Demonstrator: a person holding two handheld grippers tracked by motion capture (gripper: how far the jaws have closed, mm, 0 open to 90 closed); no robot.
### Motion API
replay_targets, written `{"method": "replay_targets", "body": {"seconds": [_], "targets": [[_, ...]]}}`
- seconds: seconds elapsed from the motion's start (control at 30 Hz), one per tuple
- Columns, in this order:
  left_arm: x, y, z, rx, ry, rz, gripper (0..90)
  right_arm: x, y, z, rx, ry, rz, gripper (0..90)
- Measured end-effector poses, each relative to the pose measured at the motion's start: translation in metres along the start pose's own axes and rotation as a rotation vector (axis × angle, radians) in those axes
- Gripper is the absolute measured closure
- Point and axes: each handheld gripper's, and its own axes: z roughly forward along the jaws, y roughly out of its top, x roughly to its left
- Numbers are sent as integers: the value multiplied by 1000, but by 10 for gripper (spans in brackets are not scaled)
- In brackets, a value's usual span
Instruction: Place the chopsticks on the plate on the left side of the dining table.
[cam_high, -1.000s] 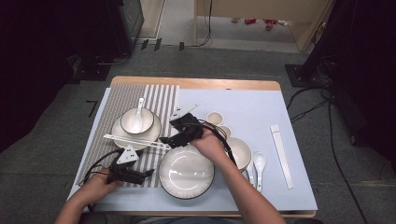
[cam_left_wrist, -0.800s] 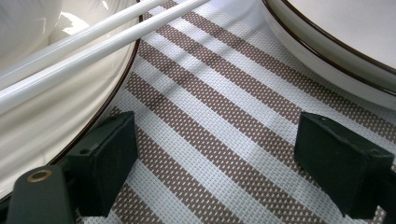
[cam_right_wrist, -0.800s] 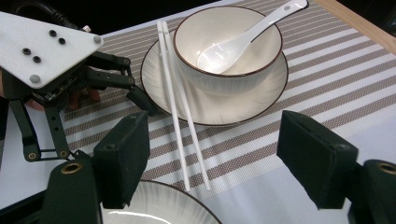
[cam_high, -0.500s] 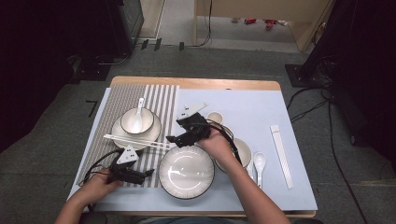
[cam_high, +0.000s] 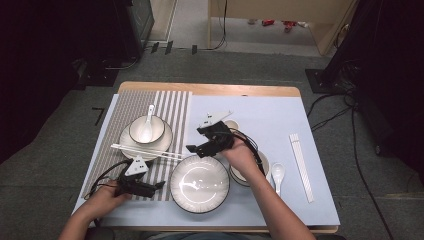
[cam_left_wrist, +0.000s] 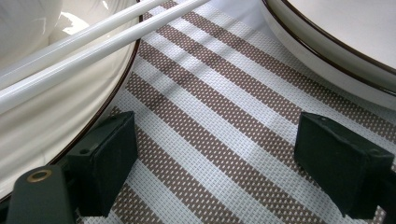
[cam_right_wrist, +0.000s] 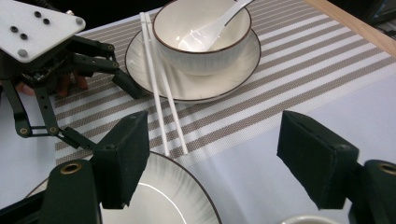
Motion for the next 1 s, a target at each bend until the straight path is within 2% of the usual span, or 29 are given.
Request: {"method": "replay_targets", "body": {"seconds": [0.57,1.0], "targets": [[0,0,0,-1,0,-1,138,-8,-11,-15,-2,-14,1,254],[0,0,0,0,0,0,138,-17,-19,-33,-17,-39,27,253]]}}
